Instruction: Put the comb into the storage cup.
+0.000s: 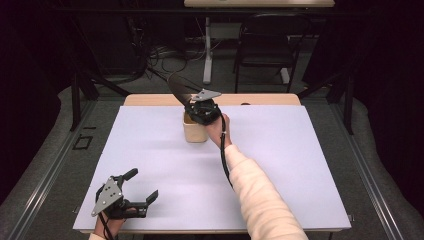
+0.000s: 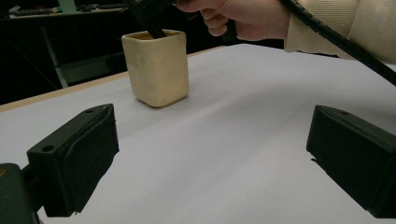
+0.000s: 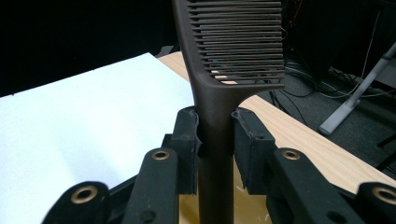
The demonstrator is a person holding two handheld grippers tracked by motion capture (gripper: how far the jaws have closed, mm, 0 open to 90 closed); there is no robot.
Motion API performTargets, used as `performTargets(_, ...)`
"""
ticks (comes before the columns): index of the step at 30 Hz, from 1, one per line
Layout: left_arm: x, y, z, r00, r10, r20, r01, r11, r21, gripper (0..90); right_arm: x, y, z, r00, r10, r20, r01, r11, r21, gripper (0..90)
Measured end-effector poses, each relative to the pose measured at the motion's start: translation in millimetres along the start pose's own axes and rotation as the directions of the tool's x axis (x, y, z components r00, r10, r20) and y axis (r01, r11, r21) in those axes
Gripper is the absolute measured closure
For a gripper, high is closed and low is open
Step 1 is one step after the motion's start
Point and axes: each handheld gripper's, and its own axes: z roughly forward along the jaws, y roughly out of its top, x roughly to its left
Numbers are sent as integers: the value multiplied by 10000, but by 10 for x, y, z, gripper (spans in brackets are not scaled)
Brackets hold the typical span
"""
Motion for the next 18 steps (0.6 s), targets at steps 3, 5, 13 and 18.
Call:
performTargets(3, 0, 1, -1, 10000, 12, -9, -12, 10000, 3, 22, 1, -7, 8, 10000, -20, -6, 20, 10000, 81, 712)
performTargets(5, -1, 0, -2, 10000, -11, -17, 11, 10000, 10, 22, 2, -10, 12, 10000, 11, -13, -10, 9999, 127, 711)
performTargets(13, -2, 0, -1, 10000, -21, -22, 21, 10000, 4, 23, 4, -23, 33, 10000, 7, 22, -7, 9997, 240, 711)
performTargets(18, 0, 1, -2, 10000, -12, -11, 12, 10000, 7, 23, 3, -35, 48, 10000, 18, 8, -18, 9993, 374, 710)
